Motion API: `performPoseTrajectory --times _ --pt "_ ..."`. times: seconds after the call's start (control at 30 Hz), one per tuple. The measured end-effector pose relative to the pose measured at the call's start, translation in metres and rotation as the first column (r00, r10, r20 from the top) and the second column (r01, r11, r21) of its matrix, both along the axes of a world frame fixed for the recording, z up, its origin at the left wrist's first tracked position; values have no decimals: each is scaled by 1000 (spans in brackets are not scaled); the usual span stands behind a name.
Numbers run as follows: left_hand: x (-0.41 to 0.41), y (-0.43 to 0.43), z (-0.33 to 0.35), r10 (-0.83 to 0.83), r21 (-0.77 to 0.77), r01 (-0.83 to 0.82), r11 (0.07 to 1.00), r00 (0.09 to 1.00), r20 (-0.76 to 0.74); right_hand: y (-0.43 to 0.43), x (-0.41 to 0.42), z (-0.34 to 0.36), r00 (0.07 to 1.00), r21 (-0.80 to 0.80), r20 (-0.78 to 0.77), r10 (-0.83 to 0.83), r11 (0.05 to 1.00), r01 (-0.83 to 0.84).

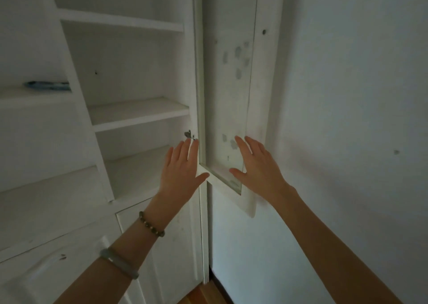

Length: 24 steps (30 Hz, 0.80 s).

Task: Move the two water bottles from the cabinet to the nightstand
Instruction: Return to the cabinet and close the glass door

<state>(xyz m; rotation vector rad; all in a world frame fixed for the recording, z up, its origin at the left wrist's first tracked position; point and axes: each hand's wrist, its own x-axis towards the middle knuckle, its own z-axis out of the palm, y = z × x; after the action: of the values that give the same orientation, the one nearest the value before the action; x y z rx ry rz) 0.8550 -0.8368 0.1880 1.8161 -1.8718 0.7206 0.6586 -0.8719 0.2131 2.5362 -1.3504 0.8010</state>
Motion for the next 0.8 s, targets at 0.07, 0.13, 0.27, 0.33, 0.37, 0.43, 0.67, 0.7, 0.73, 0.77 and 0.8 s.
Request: performPoseTrajectory --times 0.07,0.13,0.27,0.33,0.37,0.43,0.67,0.7,0.73,0.77,0.8 --pt "2 -11 15 -8 -47 8 999 1000 10 -6 0 19 999 -33 43 8 999 -6" --pt "1 -22 31 -17 -97 17 995 1000 2 -14 -2 37 998 -81 60 10 997 -5" --pt "-8 -43 68 -32 -170 32 985 999 5 -31 -8 78 996 -160 92 16 987 -1" --pt "-12 -50 85 -31 -193 32 981 999 8 -38 -13 98 995 -202 98 13 979 7" --pt "-14 -54 94 -29 -211 31 977 1000 11 -42 -15 108 995 -223 101 10 975 13" --pt "-17 -61 109 -28 -250 30 968 1000 14 -49 -21 127 994 -257 112 1 966 28" --pt "-23 -75 141 -21 -304 37 952 998 55 -75 -41 178 986 -310 163 -39 947 89" --pt "-23 -76 142 -18 -295 34 955 998 60 -77 -42 184 985 -300 171 -28 951 80" --pt "-22 -77 142 -10 -300 31 953 997 70 -80 -42 189 983 -274 184 -13 960 64" --pt "-21 -78 141 4 -305 21 952 997 82 -83 -41 193 980 -236 199 4 971 44" --pt "-19 -80 140 14 -313 13 950 996 85 -85 -40 195 978 -201 209 24 980 19"
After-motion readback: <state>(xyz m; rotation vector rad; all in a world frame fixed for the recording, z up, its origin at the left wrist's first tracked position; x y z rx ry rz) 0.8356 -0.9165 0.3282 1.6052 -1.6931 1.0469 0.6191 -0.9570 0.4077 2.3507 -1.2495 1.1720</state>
